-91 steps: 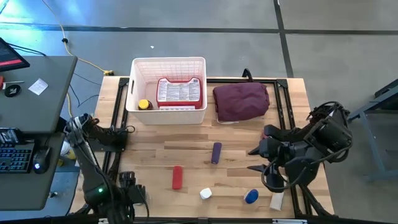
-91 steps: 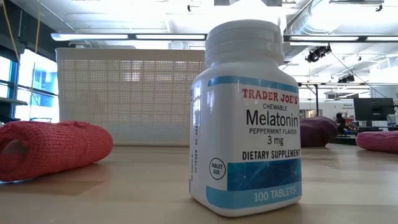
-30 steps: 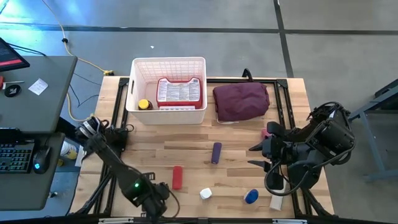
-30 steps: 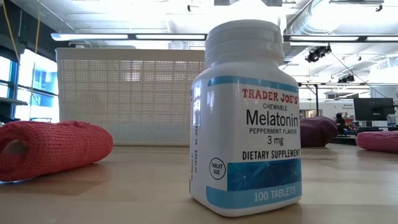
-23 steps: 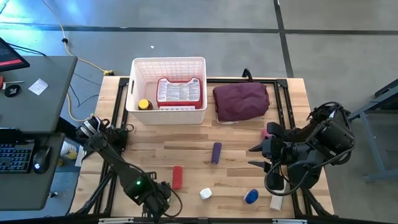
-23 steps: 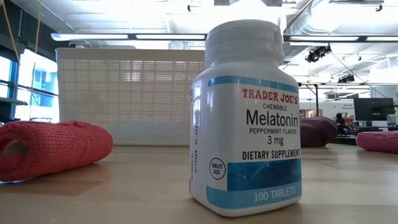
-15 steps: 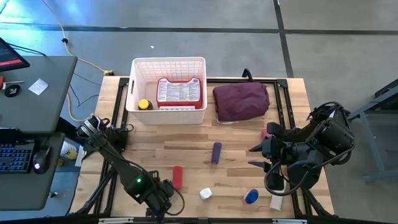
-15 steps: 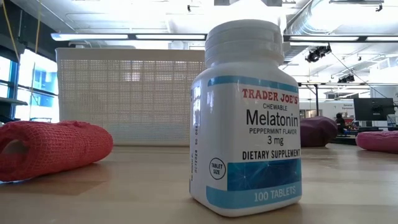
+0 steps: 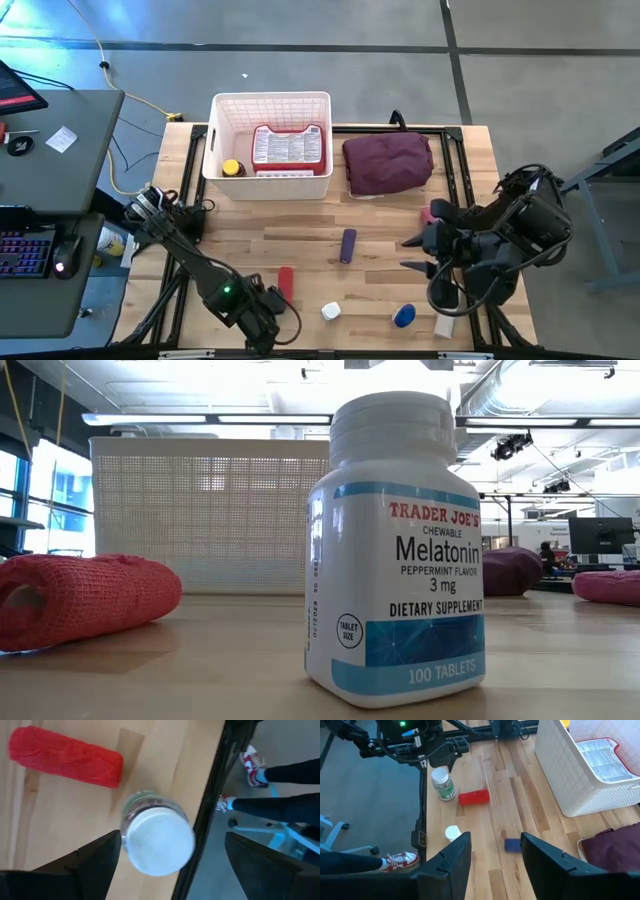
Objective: Pick & place medical supplies in basket/bin
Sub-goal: Put the green pill bottle into the white bin
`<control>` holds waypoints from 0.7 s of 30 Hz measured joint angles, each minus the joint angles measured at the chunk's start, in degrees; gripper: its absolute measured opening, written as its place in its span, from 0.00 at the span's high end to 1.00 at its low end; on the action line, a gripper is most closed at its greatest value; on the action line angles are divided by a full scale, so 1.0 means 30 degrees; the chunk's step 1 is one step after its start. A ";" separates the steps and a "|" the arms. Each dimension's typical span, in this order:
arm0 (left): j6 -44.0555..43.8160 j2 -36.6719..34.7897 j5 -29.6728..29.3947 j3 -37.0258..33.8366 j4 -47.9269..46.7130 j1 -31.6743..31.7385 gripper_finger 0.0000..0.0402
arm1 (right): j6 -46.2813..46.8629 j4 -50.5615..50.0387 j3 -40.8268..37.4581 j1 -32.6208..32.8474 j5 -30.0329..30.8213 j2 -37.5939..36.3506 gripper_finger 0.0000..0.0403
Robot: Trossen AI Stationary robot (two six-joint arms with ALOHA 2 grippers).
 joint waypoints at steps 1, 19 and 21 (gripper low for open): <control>0.0046 0.0000 -0.0040 -0.0001 -0.0172 -0.0006 0.02 | 0.0013 0.0005 0.0000 0.0065 0.0065 0.0000 0.60; 0.1648 0.0401 -0.0306 -0.0030 -0.0649 -0.0015 0.01 | 0.2024 0.0775 -0.3190 0.0650 -0.0731 -0.0022 0.63; 0.1905 0.0414 -0.0161 -0.0030 -0.0608 -0.0015 0.01 | 0.2024 0.1075 -0.3372 0.0785 -0.0545 -0.0058 0.64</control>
